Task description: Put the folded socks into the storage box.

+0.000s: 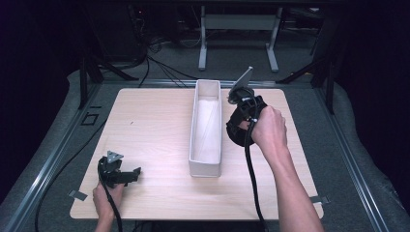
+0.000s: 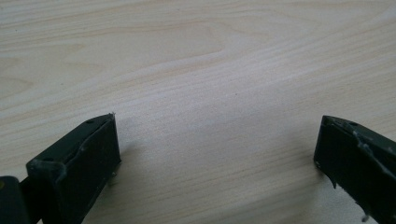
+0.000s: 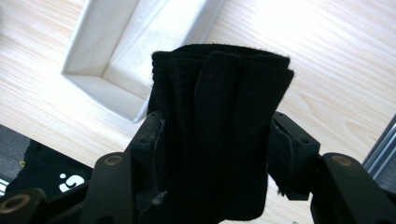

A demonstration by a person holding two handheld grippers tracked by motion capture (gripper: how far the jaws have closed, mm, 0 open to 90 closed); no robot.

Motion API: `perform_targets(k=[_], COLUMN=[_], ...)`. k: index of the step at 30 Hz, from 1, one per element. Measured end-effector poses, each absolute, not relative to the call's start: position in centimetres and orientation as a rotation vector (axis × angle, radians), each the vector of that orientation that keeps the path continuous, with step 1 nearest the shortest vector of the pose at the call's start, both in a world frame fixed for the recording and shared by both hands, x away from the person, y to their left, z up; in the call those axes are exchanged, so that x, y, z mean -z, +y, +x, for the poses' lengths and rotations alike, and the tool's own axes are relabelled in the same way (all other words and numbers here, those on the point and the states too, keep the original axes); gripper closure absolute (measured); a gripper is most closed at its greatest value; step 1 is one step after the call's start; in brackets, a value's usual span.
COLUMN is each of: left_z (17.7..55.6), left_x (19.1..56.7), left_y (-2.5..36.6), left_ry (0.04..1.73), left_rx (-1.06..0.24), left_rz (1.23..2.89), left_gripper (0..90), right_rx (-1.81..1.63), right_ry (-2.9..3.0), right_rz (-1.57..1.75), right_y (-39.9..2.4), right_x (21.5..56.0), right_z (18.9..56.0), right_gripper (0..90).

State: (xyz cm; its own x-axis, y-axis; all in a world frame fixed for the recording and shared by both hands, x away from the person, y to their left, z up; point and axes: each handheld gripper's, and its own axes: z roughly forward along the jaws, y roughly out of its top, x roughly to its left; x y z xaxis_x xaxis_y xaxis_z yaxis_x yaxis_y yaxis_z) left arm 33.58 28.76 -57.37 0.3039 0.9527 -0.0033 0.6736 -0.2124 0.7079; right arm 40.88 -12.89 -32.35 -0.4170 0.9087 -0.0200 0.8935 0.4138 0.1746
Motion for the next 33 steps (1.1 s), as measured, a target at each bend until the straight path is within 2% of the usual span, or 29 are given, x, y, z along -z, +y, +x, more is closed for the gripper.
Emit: perform_targets(k=[33], left_z=[33.6], left_x=[57.4], left_y=[28.8], left_ry=[1.440], left_rx=[-0.592], left_rz=[1.970], left_gripper=[0.1], right_rx=[-0.262], right_ry=[2.622], right_rz=[1.528], right_y=[-7.7], right_x=[32.0], right_z=[41.6], right_gripper=[44.2])
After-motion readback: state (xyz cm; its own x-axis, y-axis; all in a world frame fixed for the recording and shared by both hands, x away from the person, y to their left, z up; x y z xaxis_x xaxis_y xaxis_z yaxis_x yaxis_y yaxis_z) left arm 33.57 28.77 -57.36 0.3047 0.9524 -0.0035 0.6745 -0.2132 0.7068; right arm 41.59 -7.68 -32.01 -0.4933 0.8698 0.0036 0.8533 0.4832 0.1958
